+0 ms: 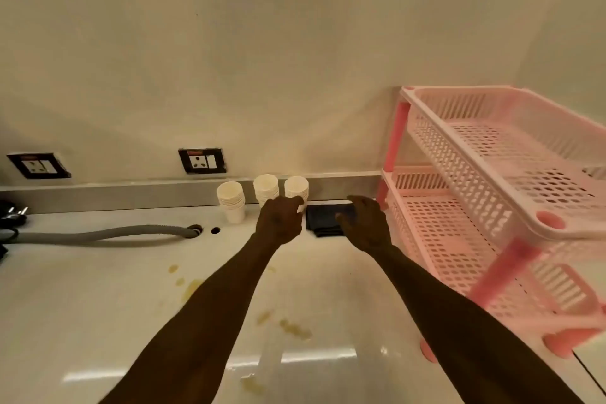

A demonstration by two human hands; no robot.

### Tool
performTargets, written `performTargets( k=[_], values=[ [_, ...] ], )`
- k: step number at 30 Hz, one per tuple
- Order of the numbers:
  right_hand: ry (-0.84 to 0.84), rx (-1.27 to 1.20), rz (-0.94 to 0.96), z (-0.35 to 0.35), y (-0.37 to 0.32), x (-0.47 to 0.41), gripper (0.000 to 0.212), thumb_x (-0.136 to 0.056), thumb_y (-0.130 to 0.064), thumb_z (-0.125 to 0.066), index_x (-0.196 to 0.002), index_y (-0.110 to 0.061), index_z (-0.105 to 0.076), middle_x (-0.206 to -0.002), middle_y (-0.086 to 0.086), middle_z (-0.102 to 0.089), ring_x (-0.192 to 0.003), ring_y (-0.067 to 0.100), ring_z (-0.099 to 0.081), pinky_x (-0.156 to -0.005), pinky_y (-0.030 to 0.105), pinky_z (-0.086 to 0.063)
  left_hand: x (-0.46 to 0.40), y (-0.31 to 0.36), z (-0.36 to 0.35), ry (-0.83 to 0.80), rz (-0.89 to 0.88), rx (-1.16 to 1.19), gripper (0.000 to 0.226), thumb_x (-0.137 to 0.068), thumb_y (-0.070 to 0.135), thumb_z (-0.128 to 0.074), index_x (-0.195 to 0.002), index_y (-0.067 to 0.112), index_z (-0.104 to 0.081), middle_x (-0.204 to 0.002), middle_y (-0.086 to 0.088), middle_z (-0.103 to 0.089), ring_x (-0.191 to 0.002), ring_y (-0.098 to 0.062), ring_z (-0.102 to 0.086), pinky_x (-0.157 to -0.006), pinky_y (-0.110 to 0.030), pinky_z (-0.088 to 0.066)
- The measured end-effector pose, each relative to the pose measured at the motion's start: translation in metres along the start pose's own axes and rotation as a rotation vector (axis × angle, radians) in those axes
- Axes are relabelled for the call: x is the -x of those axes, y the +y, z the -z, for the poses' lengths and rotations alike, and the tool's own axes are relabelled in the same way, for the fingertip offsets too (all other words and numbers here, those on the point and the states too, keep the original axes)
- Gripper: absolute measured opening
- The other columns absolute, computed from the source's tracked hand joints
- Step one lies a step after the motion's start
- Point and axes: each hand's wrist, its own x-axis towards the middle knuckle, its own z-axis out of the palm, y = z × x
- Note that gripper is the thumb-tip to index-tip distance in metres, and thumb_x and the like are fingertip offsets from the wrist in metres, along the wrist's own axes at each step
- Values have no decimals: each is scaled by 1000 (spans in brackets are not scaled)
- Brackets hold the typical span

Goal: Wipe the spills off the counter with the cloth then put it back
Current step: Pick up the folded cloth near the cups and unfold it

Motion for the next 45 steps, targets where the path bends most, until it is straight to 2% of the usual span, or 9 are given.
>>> performTargets(
  k=[6,12,21,27,33,35,40,42,45],
  values=[
    [-190,-38,-42,-34,13,-10,41,-93,-27,-68,-128,-8,-64,-130,11,-66,-123,27,-58,-107,34,-41,-11,8,-39,-172,133,82,43,-90,9,-66,-131,17,-57,-119,-8,-69,-105,-26,-66,-86,-34,-56],
    [-351,78,-97,-77,21,-21,58,-95,-38,-64,-144,-12,-49,-149,9,-50,-138,26,-44,-117,36,-32,-17,6,-68,-224,180,104,57,-87,3,-69,-140,18,-53,-129,-6,-67,-116,-25,-62,-99,-35,-53],
    [-302,180,-40,-115,11,-51,51,-95,-46,-59,-139,-19,-55,-150,6,-49,-142,27,-38,-121,46,-25,-18,-18,-90,-127,200,207,50,-94,8,-62,-142,17,-53,-124,-4,-71,-116,-23,-60,-97,-32,-48],
    [-220,155,-76,-126,15,-68,30,-97,-32,-59,-125,-21,-67,-140,6,-57,-136,26,-43,-118,47,-26,-19,-29,-97,-118,214,250,49,-94,17,-65,-141,16,-54,-125,-4,-70,-117,-23,-59,-99,-31,-46],
    [-181,-70,-75,-97,14,-84,21,-100,-24,-53,-112,-11,-65,-107,11,-70,-101,26,-65,-92,37,-52,-21,-34,-104,-2,205,364,41,-93,18,-66,-134,15,-60,-115,-5,-73,-107,-22,-66,-93,-32,-50],
    [-171,-140,-66,-76,15,-92,20,-101,-21,-51,-113,-10,-63,-106,12,-71,-98,26,-65,-84,31,-50,-24,-30,-106,20,208,421,45,-94,25,-67,-136,16,-57,-120,-5,-71,-108,-22,-67,-93,-32,-52],
    [-175,-182,39,-18,15,-103,19,-99,-18,-51,-108,-13,-67,-110,8,-70,-100,22,-62,-82,26,-40,-36,-8,-100,7,156,466,79,-88,52,-68,-152,18,-39,-155,-6,-46,-140,-25,-44,-114,-44,-41],
    [-165,-177,80,1,9,-103,20,-98,-18,-51,-108,-13,-68,-109,8,-70,-101,24,-62,-82,27,-42,-39,2,-96,24,137,489,79,-86,54,-69,-150,17,-42,-152,-6,-50,-137,-25,-46,-112,-46,-44],
    [-148,-182,152,24,-3,-99,18,-99,-16,-52,-107,-12,-67,-107,8,-71,-100,24,-62,-80,28,-42,-42,13,-88,29,123,595,55,-88,30,-72,-138,17,-54,-131,-6,-67,-121,-28,-62,-100,-37,-53]
  ],
)
